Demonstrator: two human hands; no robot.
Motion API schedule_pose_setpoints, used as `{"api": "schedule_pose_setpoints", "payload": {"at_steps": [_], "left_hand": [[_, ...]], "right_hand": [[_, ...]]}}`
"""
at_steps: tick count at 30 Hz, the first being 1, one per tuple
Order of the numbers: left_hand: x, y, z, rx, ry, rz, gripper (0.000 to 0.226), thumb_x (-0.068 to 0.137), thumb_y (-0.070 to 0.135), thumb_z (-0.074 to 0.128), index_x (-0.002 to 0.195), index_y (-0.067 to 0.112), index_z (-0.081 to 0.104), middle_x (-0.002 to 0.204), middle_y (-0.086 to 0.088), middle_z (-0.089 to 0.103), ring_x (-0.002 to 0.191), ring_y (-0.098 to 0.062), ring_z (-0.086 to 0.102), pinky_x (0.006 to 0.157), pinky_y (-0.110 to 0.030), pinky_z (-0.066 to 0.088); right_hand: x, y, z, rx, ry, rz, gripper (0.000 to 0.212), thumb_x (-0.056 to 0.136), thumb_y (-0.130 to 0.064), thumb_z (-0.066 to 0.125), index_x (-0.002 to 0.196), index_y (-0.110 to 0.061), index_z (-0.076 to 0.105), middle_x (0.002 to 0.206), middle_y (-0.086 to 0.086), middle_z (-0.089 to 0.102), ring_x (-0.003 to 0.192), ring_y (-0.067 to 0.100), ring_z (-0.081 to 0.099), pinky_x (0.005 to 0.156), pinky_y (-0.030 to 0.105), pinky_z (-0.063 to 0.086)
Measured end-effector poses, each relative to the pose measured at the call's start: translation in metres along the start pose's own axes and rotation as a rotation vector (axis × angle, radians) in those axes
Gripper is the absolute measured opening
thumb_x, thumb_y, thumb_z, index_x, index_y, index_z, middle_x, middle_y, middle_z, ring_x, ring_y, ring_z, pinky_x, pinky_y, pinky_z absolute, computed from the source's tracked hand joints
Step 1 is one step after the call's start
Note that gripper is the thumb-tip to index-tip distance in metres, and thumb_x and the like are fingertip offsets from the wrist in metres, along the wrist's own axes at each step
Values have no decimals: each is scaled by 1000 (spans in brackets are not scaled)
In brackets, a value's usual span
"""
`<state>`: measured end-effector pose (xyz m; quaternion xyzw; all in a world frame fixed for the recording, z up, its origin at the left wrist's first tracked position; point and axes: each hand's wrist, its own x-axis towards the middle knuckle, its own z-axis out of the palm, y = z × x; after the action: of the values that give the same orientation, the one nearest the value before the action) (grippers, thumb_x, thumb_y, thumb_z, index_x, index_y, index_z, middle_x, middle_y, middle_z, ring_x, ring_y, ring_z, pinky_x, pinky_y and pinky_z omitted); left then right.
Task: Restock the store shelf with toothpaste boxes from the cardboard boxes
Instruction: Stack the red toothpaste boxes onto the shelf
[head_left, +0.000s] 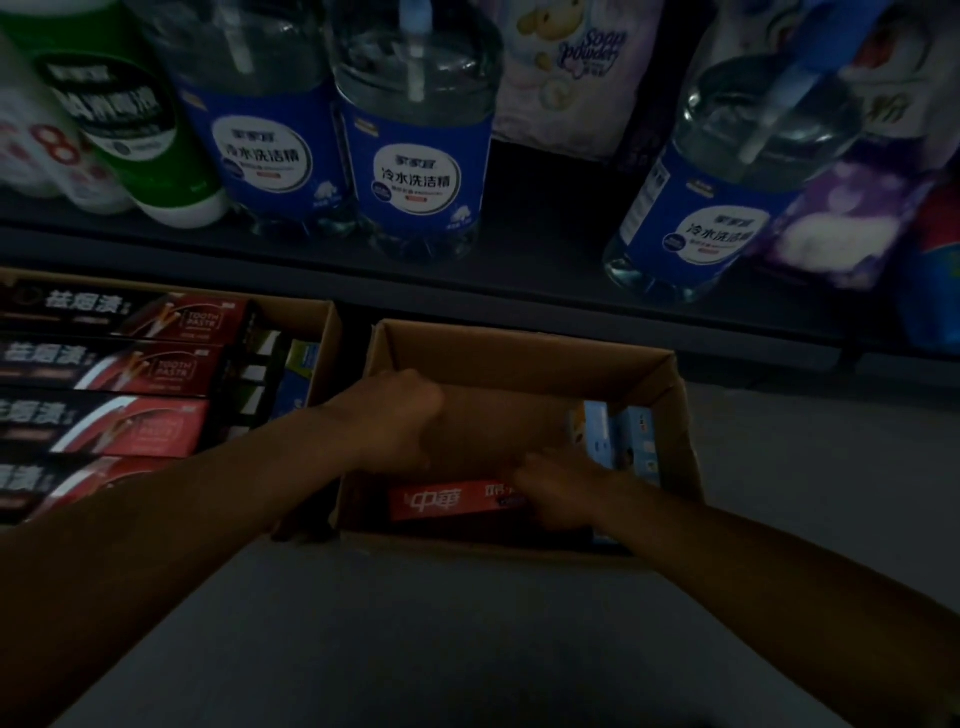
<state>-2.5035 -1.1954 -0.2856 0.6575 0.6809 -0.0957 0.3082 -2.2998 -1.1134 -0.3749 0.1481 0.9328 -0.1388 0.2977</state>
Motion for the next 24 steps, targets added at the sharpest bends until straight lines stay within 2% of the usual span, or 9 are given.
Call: {"api": "schedule_pose_setpoints", "payload": {"at_steps": [5, 8, 10, 14, 17, 21, 24], "left_hand": [[-3, 5, -9, -11, 19, 14, 24, 81, 29, 72, 99, 21, 58, 95, 5, 57, 85, -10, 56, 70, -23, 46], [-7, 5, -22, -36, 39, 33, 27, 80, 28, 73, 103, 21, 63, 104, 5, 63, 92, -11, 60, 80, -31, 53], [-14, 7, -37, -8, 59, 43, 27, 80, 30, 73, 104, 20, 66, 105, 4, 65, 93, -10, 60, 82, -31, 53], [-38, 15, -82, 29, 103, 29, 37, 80, 35, 73, 112, 20, 65, 109, 6, 66, 95, -10, 61, 87, -33, 53], [-61, 21, -122, 38, 202, 26, 39, 77, 34, 77, 112, 19, 66, 106, 5, 68, 90, -8, 62, 82, -30, 54], [-94, 46, -179, 90, 326, 19, 45, 76, 34, 77, 112, 9, 66, 111, -3, 68, 97, -16, 63, 87, -35, 52], [-123, 70, -223, 91, 383, 41, 47, 77, 31, 78, 118, 12, 64, 115, 2, 66, 99, -11, 62, 90, -31, 51]], "right_hand": [[-5, 2, -8, -8, 44, 5, 25, 93, -18, 53, 115, -8, 59, 117, 13, 60, 104, 26, 57, 78, 29, 38], [-16, 3, -31, 11, 101, 0, 38, 90, -22, 58, 127, -14, 53, 119, 11, 60, 106, 26, 57, 83, 31, 41], [-27, 5, -54, -4, 148, 10, 44, 88, -27, 59, 130, -17, 51, 118, 8, 60, 106, 24, 57, 81, 30, 41], [-61, 14, -108, 27, 206, 19, 44, 85, -33, 64, 125, -21, 52, 110, 2, 62, 99, 18, 58, 76, 29, 45], [-96, 19, -153, 30, 244, 44, 46, 81, -33, 68, 123, -24, 53, 105, -2, 63, 89, 14, 58, 71, 26, 44], [-149, 17, -213, -16, 311, 91, 31, 78, -31, 67, 107, -23, 59, 85, -9, 57, 76, 9, 53, 67, 27, 46], [-190, 16, -256, -52, 347, 124, 37, 76, -32, 69, 110, -22, 59, 92, -7, 61, 80, 10, 57, 73, 31, 51]]}}
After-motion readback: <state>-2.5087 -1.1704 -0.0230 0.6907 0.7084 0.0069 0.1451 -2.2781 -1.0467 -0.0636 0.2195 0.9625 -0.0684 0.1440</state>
